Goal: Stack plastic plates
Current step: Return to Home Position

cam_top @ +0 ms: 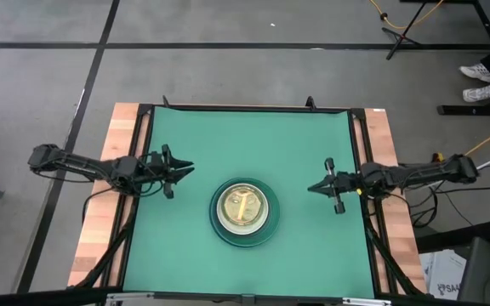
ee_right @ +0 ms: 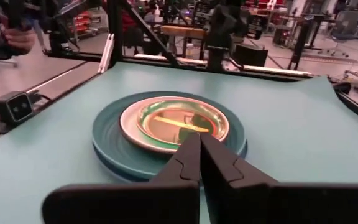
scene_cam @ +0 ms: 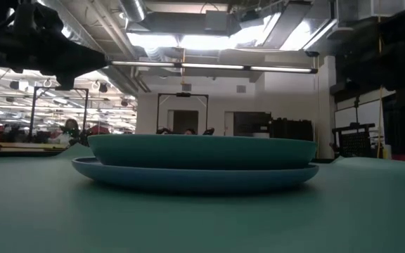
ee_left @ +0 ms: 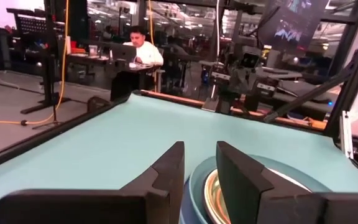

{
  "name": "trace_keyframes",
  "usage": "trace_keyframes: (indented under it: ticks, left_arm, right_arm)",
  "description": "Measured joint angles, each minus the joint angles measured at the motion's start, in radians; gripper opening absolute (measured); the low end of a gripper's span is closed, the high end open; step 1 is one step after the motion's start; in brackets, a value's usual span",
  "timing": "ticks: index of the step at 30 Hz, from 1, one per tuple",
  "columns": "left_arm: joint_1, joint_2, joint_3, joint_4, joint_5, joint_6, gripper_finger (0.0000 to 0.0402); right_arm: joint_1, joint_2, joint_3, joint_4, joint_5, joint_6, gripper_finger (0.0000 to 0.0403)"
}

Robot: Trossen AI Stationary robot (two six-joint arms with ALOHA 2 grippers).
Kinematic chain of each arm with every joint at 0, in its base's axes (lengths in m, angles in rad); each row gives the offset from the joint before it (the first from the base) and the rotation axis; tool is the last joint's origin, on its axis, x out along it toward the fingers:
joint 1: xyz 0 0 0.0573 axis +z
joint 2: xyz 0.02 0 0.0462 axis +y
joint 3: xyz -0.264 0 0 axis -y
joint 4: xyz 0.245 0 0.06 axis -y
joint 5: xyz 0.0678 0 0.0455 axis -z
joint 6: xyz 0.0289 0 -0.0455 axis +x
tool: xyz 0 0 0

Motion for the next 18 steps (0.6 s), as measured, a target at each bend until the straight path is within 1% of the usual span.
trace_keyframes:
  ticks: [2,5,8,9,13,17,18]
  left_arm:
    - [0.000,-0.005,0.000,-0.008,0.021,0.000,0.0087]
    - [0.000,-0.042,0.000,-0.059,0.075,0.000,0.0087]
    - [0.000,-0.103,0.000,-0.105,0.081,-0.002,0.0087]
    - [0.000,-0.126,0.000,-0.118,0.078,-0.002,0.0087]
    - [0.000,-0.224,0.000,-0.182,0.063,0.001,0.0087]
    - [0.001,-0.331,0.000,-0.312,0.021,-0.002,0.0087]
    - [0.001,-0.342,0.001,-0.308,0.023,-0.002,0.0087]
  right_arm:
    - [-0.035,-0.010,-0.004,0.000,-0.043,0.002,0.0001]
    - [-0.100,-0.031,-0.004,0.001,-0.158,0.022,0.0001]
    - [-0.170,-0.053,-0.004,0.001,-0.248,0.044,0.0001]
    - [-0.191,-0.061,-0.004,-0.003,-0.261,0.046,0.0001]
    - [-0.249,-0.096,-0.004,-0.045,-0.264,0.048,0.0001]
    - [-0.269,-0.128,-0.011,-0.070,-0.264,0.057,0.0001]
    - [-0.268,-0.135,-0.011,-0.080,-0.264,0.057,0.0001]
